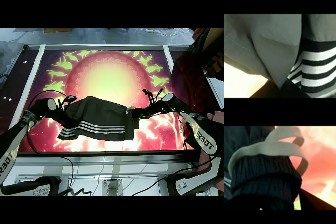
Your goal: Fold the clothes and pants, and hang the long-sleeved shirts on hangers.
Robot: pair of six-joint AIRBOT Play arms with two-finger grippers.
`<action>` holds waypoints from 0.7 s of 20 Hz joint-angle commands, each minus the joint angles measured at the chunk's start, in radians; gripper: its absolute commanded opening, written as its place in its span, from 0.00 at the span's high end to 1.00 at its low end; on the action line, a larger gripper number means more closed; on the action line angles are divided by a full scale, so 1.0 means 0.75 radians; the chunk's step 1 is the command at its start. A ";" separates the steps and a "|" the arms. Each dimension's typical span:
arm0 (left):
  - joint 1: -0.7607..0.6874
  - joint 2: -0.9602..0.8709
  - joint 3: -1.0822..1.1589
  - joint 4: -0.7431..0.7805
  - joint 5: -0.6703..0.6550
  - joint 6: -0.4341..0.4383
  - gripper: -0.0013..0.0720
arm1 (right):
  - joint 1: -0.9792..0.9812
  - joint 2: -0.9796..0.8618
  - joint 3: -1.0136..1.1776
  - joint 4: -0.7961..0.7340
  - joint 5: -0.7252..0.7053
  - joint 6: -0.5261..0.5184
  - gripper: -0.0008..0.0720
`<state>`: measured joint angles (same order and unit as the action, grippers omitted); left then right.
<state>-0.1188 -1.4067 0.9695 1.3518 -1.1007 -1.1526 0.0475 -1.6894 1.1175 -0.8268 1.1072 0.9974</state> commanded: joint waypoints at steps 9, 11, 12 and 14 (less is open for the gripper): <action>0.002 -0.004 0.001 -0.004 0.002 -0.001 0.96 | -0.245 0.003 0.001 -0.194 0.356 -0.116 0.49; 0.002 -0.004 0.001 -0.004 0.002 0.000 0.96 | -0.262 0.003 0.000 -0.152 0.344 -0.165 0.49; 0.002 -0.004 0.001 -0.004 0.002 0.000 0.96 | -0.262 0.003 -0.003 -0.075 0.338 -0.198 0.49; 0.002 -0.004 0.001 -0.005 0.001 0.000 0.96 | -0.261 0.003 -0.031 0.126 0.323 -0.295 0.48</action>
<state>-0.1188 -1.4094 0.9695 1.3487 -1.1000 -1.1530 -0.1371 -1.6878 1.1095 -0.9016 1.3411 0.8619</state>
